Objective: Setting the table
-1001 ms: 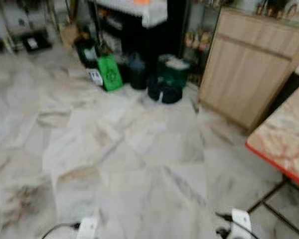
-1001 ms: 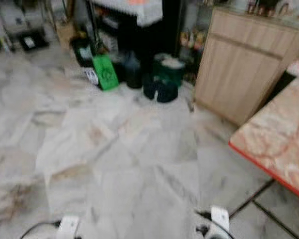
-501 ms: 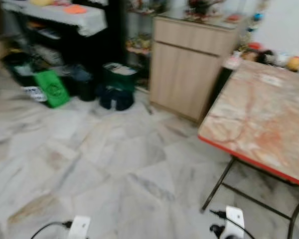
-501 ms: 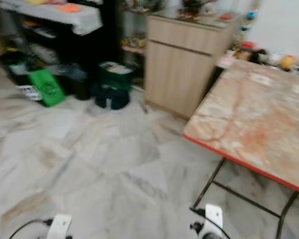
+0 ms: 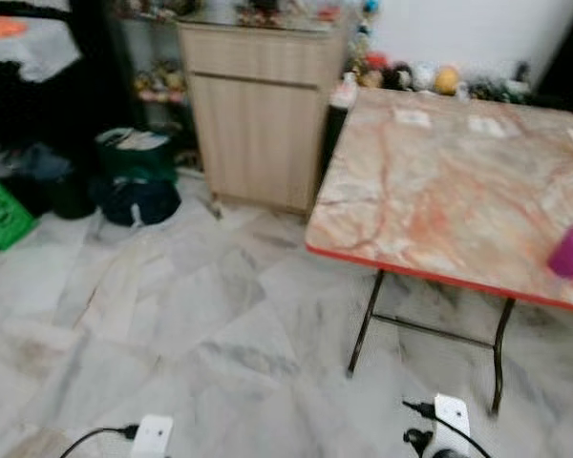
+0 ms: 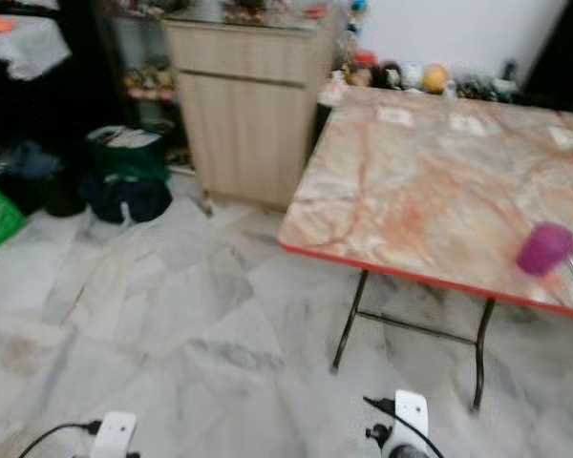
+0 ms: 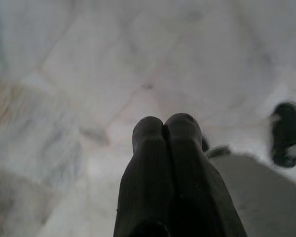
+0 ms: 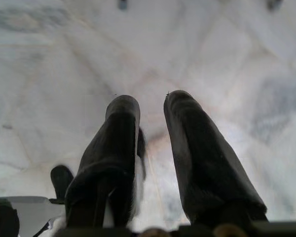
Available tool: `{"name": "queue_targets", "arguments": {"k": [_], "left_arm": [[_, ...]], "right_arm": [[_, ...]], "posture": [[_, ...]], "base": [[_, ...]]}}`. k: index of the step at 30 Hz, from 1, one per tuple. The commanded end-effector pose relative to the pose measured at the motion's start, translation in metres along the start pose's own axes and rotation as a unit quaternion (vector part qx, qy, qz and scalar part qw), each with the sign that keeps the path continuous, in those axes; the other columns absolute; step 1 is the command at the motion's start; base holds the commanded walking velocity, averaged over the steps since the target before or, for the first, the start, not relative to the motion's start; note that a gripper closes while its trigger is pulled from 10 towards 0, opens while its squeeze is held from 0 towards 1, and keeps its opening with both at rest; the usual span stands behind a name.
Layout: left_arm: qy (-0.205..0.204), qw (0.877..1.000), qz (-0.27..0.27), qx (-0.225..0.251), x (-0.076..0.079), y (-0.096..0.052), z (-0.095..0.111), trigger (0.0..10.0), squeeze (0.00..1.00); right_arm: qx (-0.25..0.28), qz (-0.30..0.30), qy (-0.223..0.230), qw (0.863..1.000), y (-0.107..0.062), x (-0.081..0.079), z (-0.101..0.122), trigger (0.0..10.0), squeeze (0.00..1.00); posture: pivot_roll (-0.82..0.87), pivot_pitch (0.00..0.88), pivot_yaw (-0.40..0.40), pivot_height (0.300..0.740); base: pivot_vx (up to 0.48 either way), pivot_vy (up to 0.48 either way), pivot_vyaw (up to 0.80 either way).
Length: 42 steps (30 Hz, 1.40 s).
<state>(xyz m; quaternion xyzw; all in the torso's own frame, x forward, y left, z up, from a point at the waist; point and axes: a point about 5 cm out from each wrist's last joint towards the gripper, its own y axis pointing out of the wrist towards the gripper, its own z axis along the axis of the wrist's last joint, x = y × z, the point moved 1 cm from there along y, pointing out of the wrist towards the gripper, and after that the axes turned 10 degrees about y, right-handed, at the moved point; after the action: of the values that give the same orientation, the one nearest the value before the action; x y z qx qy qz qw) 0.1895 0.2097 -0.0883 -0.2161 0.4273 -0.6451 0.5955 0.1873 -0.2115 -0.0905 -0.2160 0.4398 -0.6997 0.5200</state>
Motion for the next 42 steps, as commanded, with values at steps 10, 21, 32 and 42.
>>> {"name": "queue_targets", "arguments": {"k": [10, 21, 32, 42], "left_arm": [[0.023, 1.0, 0.012, -0.016, -0.015, -0.003, -0.01, 10.0, 0.0], [0.025, 0.999, 0.019, -0.038, -0.034, -0.015, -0.045, 10.0, 0.0], [0.037, 0.999, -0.003, -0.034, 0.002, -0.009, -0.035, 10.0, 0.0], [0.04, 0.999, -0.001, -0.033, -0.004, -0.007, -0.03, 10.0, 0.0]], "right_arm": [[0.017, 0.006, 0.01, 1.0, 0.001, -0.006, 0.006, 10.0, 0.0], [0.021, 0.004, 0.021, 1.0, 0.001, -0.008, 0.006, 10.0, 0.0], [0.02, 0.005, 0.019, 1.0, 0.001, -0.008, 0.004, 10.0, 0.0], [0.02, 0.005, 0.017, 1.0, 0.001, -0.008, 0.003, 10.0, 0.0]], "posture": [[0.12, 0.0, -0.006, 0.74], [0.11, 0.0, 0.002, 0.74], [0.11, 0.0, 0.005, 0.74], [0.11, 0.0, 0.004, 0.74]], "base": [[0.0, -0.064, -0.44], [0.0, -0.48, 0.0], [0.0, -0.48, 0.0], [0.0, -0.48, 0.0]]}}
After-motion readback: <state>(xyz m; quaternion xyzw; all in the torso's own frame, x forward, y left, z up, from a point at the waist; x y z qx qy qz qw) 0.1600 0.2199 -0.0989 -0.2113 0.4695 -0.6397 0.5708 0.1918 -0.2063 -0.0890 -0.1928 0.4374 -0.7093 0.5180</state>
